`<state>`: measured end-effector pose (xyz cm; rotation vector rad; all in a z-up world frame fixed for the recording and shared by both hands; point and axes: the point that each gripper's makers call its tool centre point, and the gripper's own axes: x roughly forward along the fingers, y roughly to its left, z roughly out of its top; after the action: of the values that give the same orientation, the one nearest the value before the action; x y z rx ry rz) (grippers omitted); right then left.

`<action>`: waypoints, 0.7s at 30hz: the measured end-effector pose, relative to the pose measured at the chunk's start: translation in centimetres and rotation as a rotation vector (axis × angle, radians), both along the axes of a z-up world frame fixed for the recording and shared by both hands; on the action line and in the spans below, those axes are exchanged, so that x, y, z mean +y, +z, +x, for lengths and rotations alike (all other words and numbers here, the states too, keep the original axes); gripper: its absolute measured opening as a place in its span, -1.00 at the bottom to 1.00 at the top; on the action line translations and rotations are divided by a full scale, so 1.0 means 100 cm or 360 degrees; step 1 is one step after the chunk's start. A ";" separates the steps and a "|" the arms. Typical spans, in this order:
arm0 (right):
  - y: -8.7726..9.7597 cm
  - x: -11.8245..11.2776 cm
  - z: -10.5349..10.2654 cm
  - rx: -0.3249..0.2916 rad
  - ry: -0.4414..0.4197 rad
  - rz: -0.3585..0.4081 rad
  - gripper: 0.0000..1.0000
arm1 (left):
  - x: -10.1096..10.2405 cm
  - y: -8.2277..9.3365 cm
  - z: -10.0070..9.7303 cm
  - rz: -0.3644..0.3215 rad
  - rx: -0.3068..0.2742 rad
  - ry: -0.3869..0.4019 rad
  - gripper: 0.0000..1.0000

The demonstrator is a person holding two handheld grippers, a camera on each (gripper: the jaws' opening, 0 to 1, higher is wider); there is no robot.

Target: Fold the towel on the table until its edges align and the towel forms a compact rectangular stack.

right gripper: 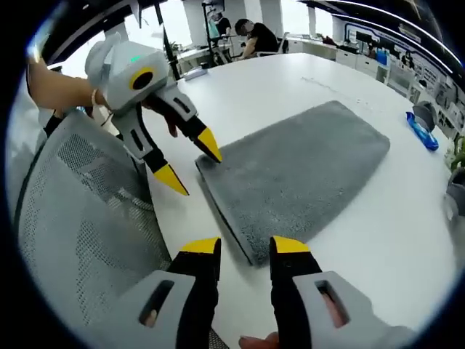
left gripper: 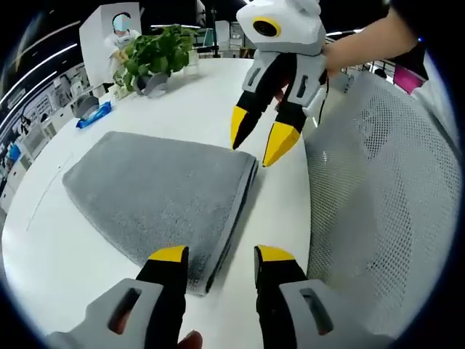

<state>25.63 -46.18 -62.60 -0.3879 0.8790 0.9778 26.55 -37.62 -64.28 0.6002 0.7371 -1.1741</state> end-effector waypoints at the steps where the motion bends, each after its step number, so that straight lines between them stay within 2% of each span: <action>1: -0.004 0.000 -0.001 0.0002 0.0023 -0.0027 -0.48 | 0.002 -0.003 -0.001 0.0014 0.0021 0.0006 -0.22; 5: -0.017 -0.004 -0.002 -0.0003 0.0092 -0.0119 -0.48 | 0.007 -0.010 0.002 0.0094 -0.0045 -0.0028 -0.21; 7: -0.024 -0.009 0.001 -0.0020 0.0102 -0.0198 -0.52 | 0.006 -0.012 0.001 0.0103 -0.0041 -0.0042 -0.21; 12: -0.032 -0.007 -0.003 0.0012 0.0136 -0.0212 -0.43 | 0.005 -0.014 0.005 0.0137 -0.0065 -0.0058 -0.23; 18: -0.034 -0.013 0.007 -0.0168 0.0192 -0.0347 -0.68 | 0.005 -0.014 0.008 0.0131 -0.0065 -0.0014 -0.29; 20: -0.035 -0.011 0.006 -0.0250 0.0289 -0.0400 -0.69 | 0.004 -0.014 0.008 0.0130 -0.0067 0.0007 -0.30; 21: -0.035 -0.011 0.003 -0.0222 0.0256 -0.0402 -0.69 | 0.004 -0.014 0.009 0.0129 -0.0066 0.0010 -0.30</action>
<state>25.97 -47.32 -66.05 -0.7434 0.8555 0.9760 27.42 -37.19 -65.72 0.6875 0.7535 -1.1270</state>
